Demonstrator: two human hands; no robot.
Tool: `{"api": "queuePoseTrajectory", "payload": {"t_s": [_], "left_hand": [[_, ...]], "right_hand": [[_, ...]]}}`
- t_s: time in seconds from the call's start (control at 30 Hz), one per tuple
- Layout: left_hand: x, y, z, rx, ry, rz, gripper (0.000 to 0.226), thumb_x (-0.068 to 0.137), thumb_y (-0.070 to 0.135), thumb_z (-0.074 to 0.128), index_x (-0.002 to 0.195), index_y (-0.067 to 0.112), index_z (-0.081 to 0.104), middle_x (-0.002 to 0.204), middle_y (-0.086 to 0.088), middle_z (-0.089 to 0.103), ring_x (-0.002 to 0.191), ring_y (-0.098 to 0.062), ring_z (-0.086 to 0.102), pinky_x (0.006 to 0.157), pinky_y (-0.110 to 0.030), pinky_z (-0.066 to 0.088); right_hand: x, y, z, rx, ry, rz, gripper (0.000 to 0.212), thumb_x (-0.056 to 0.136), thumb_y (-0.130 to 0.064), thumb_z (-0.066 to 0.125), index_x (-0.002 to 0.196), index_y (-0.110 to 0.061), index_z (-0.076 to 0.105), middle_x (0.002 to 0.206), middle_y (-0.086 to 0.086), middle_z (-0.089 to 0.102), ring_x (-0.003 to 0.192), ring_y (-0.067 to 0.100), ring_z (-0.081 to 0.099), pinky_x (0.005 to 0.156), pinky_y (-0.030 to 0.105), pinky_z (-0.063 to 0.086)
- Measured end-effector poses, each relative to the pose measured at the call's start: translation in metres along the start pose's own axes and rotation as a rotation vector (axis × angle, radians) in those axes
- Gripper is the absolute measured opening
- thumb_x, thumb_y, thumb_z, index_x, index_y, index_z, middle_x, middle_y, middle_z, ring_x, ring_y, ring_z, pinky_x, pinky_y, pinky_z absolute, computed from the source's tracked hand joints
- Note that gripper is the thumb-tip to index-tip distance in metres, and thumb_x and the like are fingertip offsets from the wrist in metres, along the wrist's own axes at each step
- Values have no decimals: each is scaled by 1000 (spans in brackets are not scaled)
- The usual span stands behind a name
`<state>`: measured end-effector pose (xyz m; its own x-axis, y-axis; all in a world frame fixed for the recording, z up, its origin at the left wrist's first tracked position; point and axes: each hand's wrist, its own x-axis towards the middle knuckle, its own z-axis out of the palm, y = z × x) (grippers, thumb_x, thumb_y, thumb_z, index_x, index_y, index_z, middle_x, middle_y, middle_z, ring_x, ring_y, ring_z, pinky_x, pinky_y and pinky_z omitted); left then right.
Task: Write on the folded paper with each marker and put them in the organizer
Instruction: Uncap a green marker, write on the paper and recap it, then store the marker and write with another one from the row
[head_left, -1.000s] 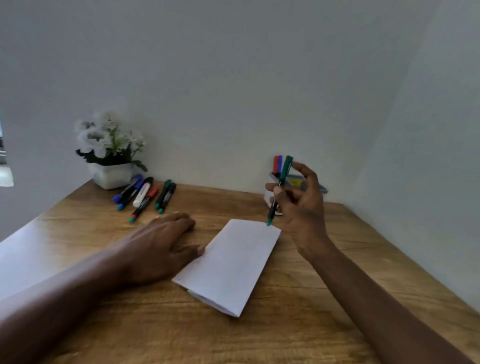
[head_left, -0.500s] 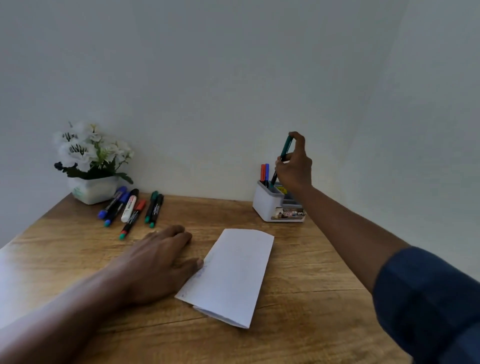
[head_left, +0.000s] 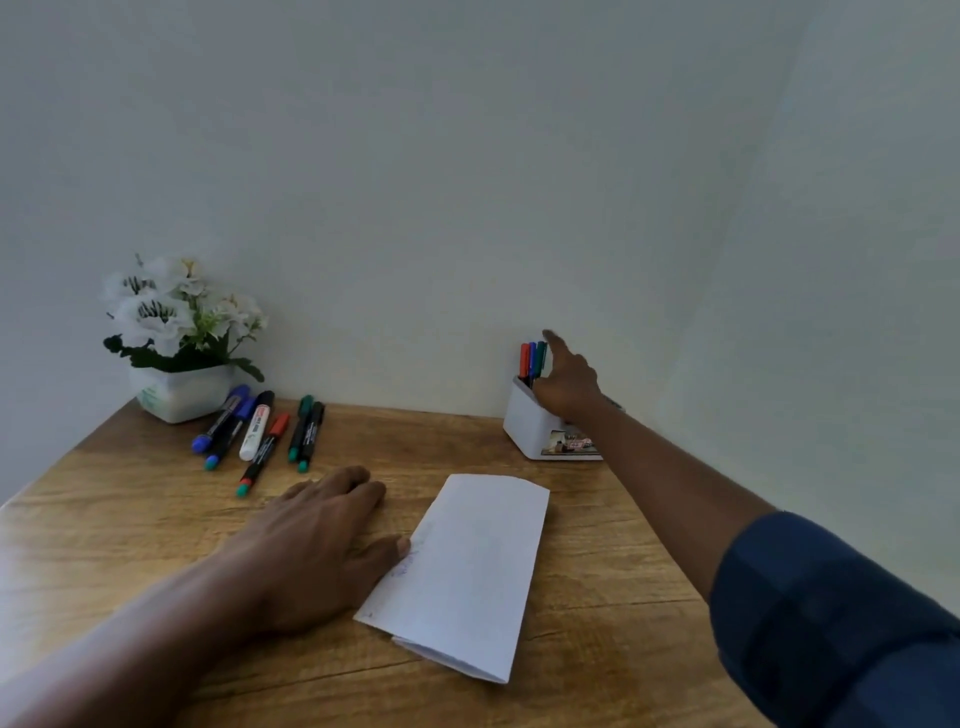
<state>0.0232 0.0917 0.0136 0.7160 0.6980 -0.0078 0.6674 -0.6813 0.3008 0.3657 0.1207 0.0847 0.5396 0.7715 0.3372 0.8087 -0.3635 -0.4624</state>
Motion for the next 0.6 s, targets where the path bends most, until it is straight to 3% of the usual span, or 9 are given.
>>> {"api": "queuePoseTrajectory", "payload": {"t_s": [0.1, 0.2, 0.27, 0.37, 0.5, 0.6], "left_hand": [[-2, 2, -1, -3, 1, 4, 77, 94, 70, 38, 159, 33, 18, 168, 8, 10, 152, -15, 18, 123, -37, 20], [-3, 3, -1, -1, -1, 5, 77, 95, 69, 38, 159, 33, 17, 168, 8, 10, 152, -15, 17, 123, -37, 19], [-3, 3, -2, -7, -9, -1, 77, 95, 70, 39, 159, 33, 17, 169, 8, 9, 153, -16, 15, 123, -38, 18], [-2, 5, -2, -3, -21, -6, 77, 95, 70, 39, 159, 34, 17, 169, 7, 7, 153, -17, 14, 124, -40, 18], [-2, 3, -2, 3, -26, -11, 77, 94, 71, 39, 158, 35, 17, 169, 7, 8, 154, -19, 14, 125, -43, 18], [-2, 3, -3, 7, -29, -10, 77, 94, 71, 40, 158, 33, 19, 168, 6, 10, 153, -21, 16, 124, -44, 20]], "right_hand": [[-14, -10, 6, -26, 211, -99, 91, 94, -20, 63, 162, -31, 4, 142, 22, 42, 120, 38, 53, 97, 53, 49], [-31, -23, 12, -147, 509, -456, 73, 92, -15, 57, 159, -21, 27, 142, 15, 48, 124, 35, 50, 96, 50, 45], [-37, -39, 22, -128, 431, -656, 63, 90, -11, 57, 151, -20, 43, 140, 12, 49, 125, 31, 49, 98, 46, 44], [-43, -69, 48, 67, 101, -659, 47, 94, -1, 56, 136, -21, 61, 136, 9, 50, 123, 24, 52, 104, 38, 46], [-55, -112, 85, 163, -141, -702, 42, 95, 3, 54, 125, -22, 69, 122, 6, 59, 103, 18, 63, 91, 30, 51], [-60, -137, 100, 140, -249, -783, 41, 93, 4, 56, 122, -22, 69, 122, 7, 60, 102, 20, 63, 92, 36, 54]]}}
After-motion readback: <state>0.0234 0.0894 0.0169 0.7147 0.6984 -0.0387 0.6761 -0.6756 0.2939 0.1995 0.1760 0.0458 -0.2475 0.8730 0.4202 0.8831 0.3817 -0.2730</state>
